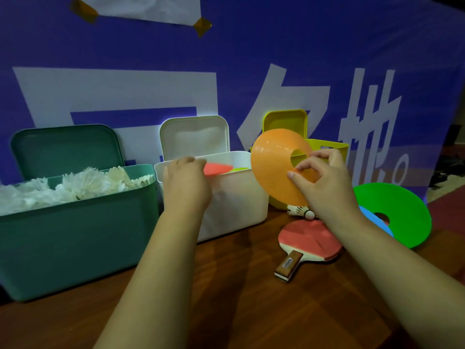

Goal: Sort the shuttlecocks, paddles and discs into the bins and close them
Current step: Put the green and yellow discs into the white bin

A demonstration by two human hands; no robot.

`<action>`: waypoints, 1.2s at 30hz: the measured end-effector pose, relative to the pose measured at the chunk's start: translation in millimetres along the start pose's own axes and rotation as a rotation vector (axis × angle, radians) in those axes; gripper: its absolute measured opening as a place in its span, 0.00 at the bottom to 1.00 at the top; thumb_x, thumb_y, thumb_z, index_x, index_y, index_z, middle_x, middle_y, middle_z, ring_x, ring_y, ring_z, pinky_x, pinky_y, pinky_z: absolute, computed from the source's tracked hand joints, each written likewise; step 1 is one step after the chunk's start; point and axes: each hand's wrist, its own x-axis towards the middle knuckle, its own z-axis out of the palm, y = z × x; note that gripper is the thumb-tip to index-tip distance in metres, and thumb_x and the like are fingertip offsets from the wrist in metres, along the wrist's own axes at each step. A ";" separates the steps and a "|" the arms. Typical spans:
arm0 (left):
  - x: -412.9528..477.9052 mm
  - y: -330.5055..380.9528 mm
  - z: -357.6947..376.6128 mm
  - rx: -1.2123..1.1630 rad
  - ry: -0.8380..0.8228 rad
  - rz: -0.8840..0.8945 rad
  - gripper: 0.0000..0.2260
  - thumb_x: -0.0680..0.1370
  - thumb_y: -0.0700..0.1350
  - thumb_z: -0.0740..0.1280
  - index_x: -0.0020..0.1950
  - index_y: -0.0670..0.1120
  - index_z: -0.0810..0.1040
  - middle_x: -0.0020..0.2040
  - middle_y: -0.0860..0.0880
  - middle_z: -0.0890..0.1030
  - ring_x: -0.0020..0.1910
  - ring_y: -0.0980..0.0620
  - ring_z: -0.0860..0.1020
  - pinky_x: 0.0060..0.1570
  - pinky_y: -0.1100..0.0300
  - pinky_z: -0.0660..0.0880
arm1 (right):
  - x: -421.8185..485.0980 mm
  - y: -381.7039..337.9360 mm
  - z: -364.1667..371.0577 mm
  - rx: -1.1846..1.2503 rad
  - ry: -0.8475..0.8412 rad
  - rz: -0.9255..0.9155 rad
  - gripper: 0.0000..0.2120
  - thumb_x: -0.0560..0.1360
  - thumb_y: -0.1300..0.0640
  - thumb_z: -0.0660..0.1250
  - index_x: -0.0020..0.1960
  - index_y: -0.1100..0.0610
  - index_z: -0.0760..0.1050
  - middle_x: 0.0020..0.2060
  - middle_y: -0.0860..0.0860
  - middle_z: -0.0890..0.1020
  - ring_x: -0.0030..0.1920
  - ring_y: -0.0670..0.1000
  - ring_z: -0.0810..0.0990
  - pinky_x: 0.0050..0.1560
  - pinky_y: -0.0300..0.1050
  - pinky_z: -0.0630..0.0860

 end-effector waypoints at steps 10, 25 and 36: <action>-3.7 30.6 -21.6 -0.883 -0.262 -0.110 0.24 0.80 0.65 0.66 0.72 0.55 0.77 0.61 0.56 0.83 0.60 0.55 0.81 0.61 0.51 0.78 | 5.5 -24.9 23.2 0.132 0.043 -0.104 0.08 0.76 0.46 0.77 0.43 0.48 0.82 0.65 0.44 0.72 0.66 0.43 0.69 0.58 0.40 0.72; 8.7 5.7 -12.2 -0.291 0.351 -0.018 0.23 0.80 0.30 0.58 0.70 0.48 0.78 0.62 0.47 0.79 0.58 0.42 0.72 0.50 0.61 0.63 | -13.9 -10.9 77.4 0.239 0.023 -0.097 0.10 0.80 0.62 0.68 0.52 0.49 0.84 0.66 0.46 0.71 0.62 0.50 0.79 0.58 0.50 0.80; -1.5 16.1 0.6 -0.185 -0.048 -0.156 0.21 0.78 0.34 0.61 0.71 0.42 0.76 0.69 0.41 0.76 0.67 0.38 0.72 0.65 0.48 0.70 | -46.0 21.5 73.0 0.185 -0.053 0.056 0.09 0.79 0.63 0.66 0.48 0.51 0.81 0.54 0.47 0.73 0.52 0.39 0.75 0.45 0.24 0.70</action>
